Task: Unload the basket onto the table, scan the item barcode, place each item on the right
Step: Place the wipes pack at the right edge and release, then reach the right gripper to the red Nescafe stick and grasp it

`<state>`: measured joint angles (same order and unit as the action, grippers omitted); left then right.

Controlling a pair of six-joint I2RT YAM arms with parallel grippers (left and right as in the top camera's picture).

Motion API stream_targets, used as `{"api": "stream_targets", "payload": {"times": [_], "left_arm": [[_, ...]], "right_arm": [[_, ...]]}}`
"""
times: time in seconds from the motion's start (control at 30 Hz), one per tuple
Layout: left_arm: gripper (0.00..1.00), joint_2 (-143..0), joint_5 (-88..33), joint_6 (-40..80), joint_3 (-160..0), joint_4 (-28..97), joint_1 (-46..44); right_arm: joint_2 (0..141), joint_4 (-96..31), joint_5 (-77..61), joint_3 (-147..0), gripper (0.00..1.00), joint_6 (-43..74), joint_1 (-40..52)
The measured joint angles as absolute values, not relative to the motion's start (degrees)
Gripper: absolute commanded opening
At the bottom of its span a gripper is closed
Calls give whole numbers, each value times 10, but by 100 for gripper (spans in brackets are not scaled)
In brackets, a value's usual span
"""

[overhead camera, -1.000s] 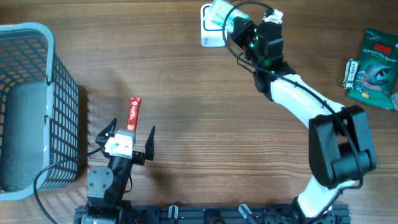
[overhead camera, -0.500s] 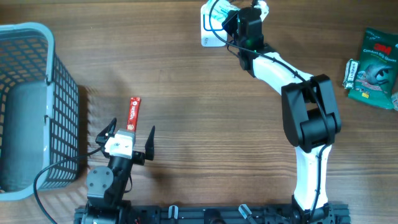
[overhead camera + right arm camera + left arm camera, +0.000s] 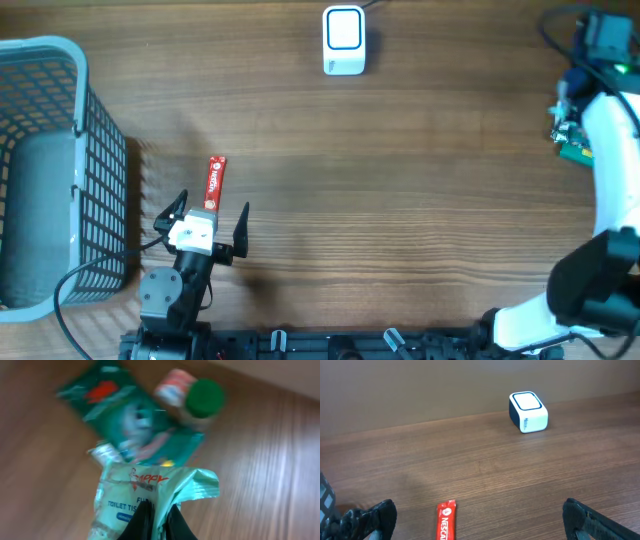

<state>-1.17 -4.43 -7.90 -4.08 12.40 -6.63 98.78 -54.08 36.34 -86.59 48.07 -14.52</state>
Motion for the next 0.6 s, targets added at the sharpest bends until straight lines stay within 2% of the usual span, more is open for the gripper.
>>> {"api": "stream_targets", "payload": {"times": [0.13, 0.17, 0.2, 0.23, 0.27, 0.3, 0.43, 0.5, 0.6], "left_arm": [[100, -12, -44, -79, -41, 124, -66], [100, -12, -44, -79, -41, 124, -66], [100, -12, -44, -79, -41, 124, -66], [100, -12, -44, -79, -41, 124, -66], [100, -12, -44, -79, -41, 124, -66], [100, -12, -44, -79, -41, 124, -66], [100, -12, -44, -79, -41, 124, -66], [100, -12, -44, -79, -41, 124, -66], [100, -12, -44, -79, -41, 124, -66]], "right_arm": [[1036, -492, 332, -745, 4, 527, -255], [1046, -477, 326, -719, 9, 537, -273], [1049, -471, 324, -705, 19, 544, -285], [1049, -468, 319, -701, 37, 548, -293], [1048, -462, 312, -703, 75, 550, -298], [1048, -460, 298, -710, 100, 550, -302], [1043, -463, 216, -778, 100, 457, -302], [1014, -502, 85, -855, 100, 420, -302], [964, -528, -125, -892, 100, 395, -297]]}}
